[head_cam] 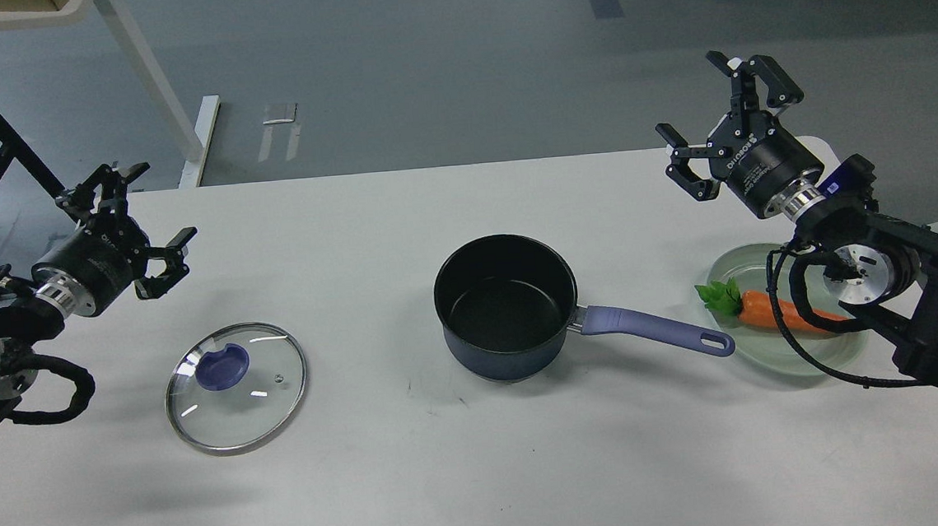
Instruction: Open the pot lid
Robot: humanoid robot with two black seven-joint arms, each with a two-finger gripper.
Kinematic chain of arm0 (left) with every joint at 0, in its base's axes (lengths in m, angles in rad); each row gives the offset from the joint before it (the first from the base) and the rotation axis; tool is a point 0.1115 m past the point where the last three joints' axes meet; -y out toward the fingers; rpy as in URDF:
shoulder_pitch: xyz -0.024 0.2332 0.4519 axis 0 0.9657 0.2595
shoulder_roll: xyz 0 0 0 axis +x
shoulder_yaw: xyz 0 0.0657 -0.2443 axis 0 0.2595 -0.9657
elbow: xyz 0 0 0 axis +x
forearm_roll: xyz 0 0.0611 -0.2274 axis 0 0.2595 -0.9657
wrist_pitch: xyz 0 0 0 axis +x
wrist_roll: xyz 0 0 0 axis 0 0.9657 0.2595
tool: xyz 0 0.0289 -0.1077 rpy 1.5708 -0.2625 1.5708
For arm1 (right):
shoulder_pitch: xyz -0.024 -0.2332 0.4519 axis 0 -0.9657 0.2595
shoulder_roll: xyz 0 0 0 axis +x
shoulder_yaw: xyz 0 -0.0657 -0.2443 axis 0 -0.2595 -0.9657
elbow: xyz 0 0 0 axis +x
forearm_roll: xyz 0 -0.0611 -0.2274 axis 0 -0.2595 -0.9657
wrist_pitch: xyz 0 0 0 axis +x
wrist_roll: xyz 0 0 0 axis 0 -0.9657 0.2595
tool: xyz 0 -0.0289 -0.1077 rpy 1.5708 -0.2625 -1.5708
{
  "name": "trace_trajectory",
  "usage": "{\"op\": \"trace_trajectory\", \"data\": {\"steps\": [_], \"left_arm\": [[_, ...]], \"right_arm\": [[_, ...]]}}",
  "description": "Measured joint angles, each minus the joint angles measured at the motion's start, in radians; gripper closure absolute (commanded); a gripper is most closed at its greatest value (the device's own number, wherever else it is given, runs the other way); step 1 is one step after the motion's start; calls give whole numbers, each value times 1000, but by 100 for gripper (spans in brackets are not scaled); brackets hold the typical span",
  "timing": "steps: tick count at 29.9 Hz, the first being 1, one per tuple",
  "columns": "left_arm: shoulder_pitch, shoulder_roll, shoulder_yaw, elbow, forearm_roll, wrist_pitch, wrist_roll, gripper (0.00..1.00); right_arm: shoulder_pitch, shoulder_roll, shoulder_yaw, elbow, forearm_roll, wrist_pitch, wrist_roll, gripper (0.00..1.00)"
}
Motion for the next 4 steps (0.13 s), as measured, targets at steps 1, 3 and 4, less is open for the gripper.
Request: {"op": "trace_trajectory", "data": {"steps": [1,3,4], "left_arm": [[1,0,-1,0,0,0,0,1],[1,0,-3,-1,0,0,0,1],[1,-1,-3,-1,0,0,0,1]], "right_arm": [[-1,4,1,0,-2,-1,0,0],[-2,8,3,0,-4,-3,0,0],[-2,9,7,0,-4,-3,0,0]]}}
